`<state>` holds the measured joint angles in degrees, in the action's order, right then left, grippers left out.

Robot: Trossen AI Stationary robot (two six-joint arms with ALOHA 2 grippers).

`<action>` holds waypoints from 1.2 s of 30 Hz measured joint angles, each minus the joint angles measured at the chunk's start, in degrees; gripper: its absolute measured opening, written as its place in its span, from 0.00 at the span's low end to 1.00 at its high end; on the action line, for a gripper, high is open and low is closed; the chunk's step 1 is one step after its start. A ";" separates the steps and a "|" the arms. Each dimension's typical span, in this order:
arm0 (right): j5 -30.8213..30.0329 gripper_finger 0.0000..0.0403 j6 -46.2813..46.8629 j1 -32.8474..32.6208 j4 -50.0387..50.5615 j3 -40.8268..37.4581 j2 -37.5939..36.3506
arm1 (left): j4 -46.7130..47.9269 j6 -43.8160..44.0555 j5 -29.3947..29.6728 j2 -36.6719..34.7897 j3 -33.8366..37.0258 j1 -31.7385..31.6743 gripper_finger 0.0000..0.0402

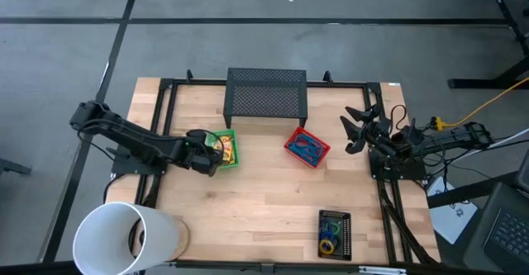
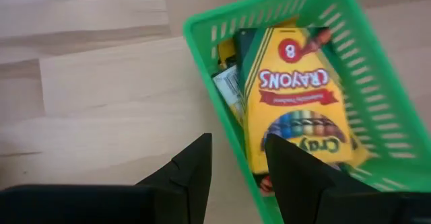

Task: Pick & Place Office Desk Supplies
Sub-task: Put the green bin on the shelf

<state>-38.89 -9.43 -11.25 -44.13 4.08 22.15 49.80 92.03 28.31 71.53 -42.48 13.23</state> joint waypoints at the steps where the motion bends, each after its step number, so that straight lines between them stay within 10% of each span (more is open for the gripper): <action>1: 0.54 0.48 -0.02 0.00 -0.01 0.00 0.00 | -0.46 -0.50 -0.33 0.81 0.00 -0.53 0.35; 18: 2.29 0.47 -0.01 0.00 -0.62 0.00 0.00 | -2.07 -3.98 -2.58 7.01 0.00 -5.60 0.34; 28: 2.29 0.47 0.00 0.00 -0.62 0.00 0.00 | -3.94 -9.61 -4.62 7.02 -0.02 -6.27 0.04; 36: 2.31 0.47 -0.02 0.00 -0.60 0.00 0.00 | -2.36 -11.49 -4.94 6.67 -1.98 -6.14 0.01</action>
<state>-36.58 -9.45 -11.25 -44.73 4.08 22.15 47.44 80.55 23.37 78.20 -44.46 7.09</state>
